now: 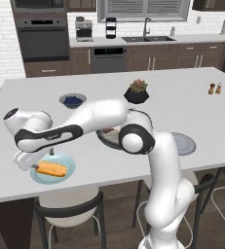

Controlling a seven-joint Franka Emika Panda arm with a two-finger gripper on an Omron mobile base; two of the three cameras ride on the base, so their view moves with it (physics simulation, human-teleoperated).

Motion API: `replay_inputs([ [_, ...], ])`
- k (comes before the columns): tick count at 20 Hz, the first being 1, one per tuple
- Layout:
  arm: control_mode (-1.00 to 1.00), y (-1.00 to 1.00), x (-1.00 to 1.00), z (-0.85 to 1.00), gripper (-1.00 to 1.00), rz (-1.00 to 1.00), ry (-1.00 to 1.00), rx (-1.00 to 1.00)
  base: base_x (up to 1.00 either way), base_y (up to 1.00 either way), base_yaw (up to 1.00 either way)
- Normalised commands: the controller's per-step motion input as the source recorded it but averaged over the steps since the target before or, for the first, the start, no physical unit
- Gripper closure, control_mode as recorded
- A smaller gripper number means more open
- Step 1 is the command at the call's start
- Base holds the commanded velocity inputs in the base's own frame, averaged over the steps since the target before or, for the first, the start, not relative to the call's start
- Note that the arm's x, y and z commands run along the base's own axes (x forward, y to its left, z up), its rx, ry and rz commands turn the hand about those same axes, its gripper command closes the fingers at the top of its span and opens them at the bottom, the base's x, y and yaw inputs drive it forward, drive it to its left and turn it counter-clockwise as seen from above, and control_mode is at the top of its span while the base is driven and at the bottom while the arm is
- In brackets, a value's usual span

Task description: Place one bun and one sausage from the bowl on each plate.

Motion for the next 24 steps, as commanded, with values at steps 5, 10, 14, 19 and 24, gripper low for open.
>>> replay_inputs([
  [5, -1.0, -0.82, -0.07, 0.55, -1.0, -0.41, -0.05, 0.0, 0.0, 0.0, 0.0],
  [10, -1.0, -1.0, 0.05, 0.45, -1.0, -0.37, 0.0, 0.0, 0.0, 0.0, 0.0],
  [14, -1.0, -1.0, 0.09, 0.42, -1.0, -0.26, 0.0, 0.0, 0.0, 0.0, 0.0],
  [19, -1.0, -1.0, 0.12, 0.13, -1.0, -0.31, -0.04, -0.01, 0.0, 0.0, 0.0],
  [24, -1.0, -1.0, 0.27, 0.02, -1.0, -0.32, -0.04, -0.01, 0.0, 0.0, 0.0],
])
